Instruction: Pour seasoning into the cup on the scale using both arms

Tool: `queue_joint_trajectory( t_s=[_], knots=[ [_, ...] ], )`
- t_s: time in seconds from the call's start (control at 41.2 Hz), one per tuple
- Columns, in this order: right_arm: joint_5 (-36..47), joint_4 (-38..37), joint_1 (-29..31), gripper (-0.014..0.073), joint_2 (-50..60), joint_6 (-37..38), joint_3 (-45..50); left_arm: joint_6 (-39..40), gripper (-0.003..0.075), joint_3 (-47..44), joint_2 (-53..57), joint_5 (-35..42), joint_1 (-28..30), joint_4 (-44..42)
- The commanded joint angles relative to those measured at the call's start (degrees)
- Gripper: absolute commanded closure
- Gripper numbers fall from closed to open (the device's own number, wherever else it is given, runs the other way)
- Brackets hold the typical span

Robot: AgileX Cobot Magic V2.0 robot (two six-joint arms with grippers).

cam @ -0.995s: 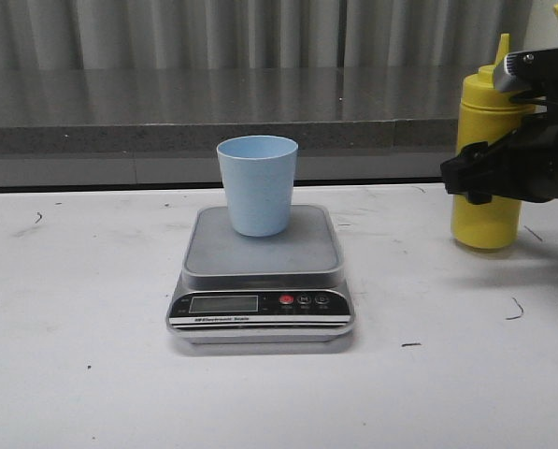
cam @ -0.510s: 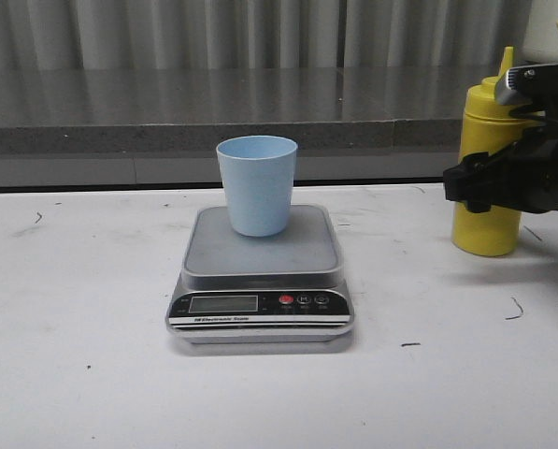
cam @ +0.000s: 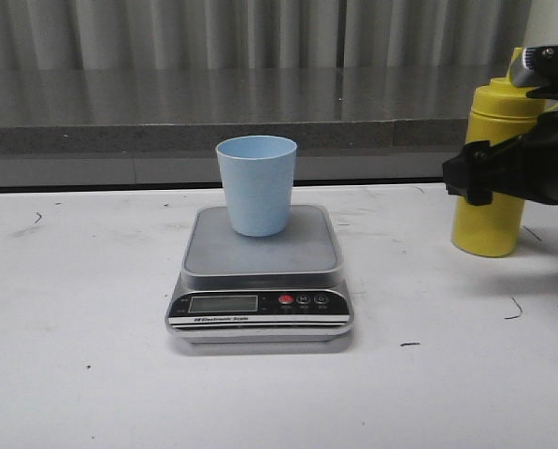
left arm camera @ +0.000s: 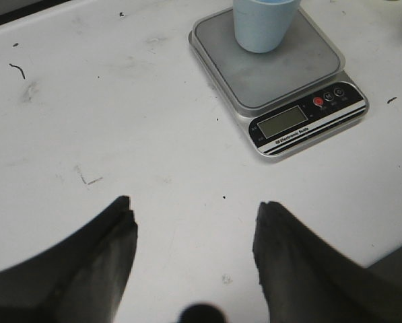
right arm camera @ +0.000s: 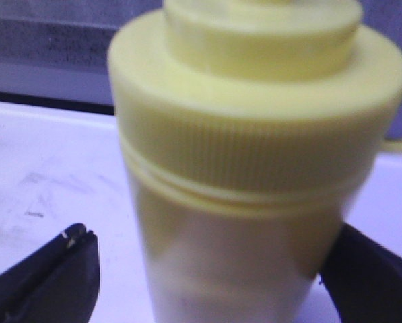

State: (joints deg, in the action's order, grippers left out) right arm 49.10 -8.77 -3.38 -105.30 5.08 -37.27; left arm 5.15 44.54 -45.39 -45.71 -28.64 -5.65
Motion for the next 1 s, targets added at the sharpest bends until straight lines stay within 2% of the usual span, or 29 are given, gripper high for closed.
queue_joint_trajectory(
  t_s=[0.0,0.17,0.243,0.437,0.607,0.68,0.752,0.825,0.971],
  knots=[
    [2.44,-0.68,0.29,-0.0069,5.27,0.88,2.35,0.19,0.0333,1.43,0.29,3.75,-0.4,-0.15],
    [-0.43,-0.82,0.29,-0.0069,13.11,1.85,9.85,0.19,0.0333,1.43,0.16,3.75,-0.4,-0.15],
    [-7.67,-0.82,0.29,-0.0069,18.08,1.85,12.07,0.19,0.0333,1.43,0.02,3.75,-0.4,-0.15],
    [-38.7,-1.04,-1.79,-0.0069,32.51,6.65,9.9,0.19,0.0333,1.43,0.02,3.75,-0.4,-0.15],
    [-72.04,-1.04,-6.95,-0.0069,42.8,6.65,1.84,0.19,0.0333,1.43,0.02,3.75,-0.4,-0.15],
    [-83.12,-1.04,-8.62,-0.0069,45.48,6.45,-1.46,0.19,0.0333,1.43,0.02,3.75,-0.4,-0.15],
    [-90.74,-0.58,-9.92,-0.0069,47.88,5.75,-4.0,0.19,0.0333,1.43,0.02,3.75,-0.4,-0.15],
    [-94.83,0.48,-10.9,-0.0069,50.59,4.23,-5.49,0.19,0.0333,1.43,0.02,3.75,-0.4,-0.15],
    [-96.53,3.19,-12.06,-0.0069,57.24,0.41,-5.63,0.19,0.0333,1.43,0.02,3.75,-0.4,-0.15]
  ],
)
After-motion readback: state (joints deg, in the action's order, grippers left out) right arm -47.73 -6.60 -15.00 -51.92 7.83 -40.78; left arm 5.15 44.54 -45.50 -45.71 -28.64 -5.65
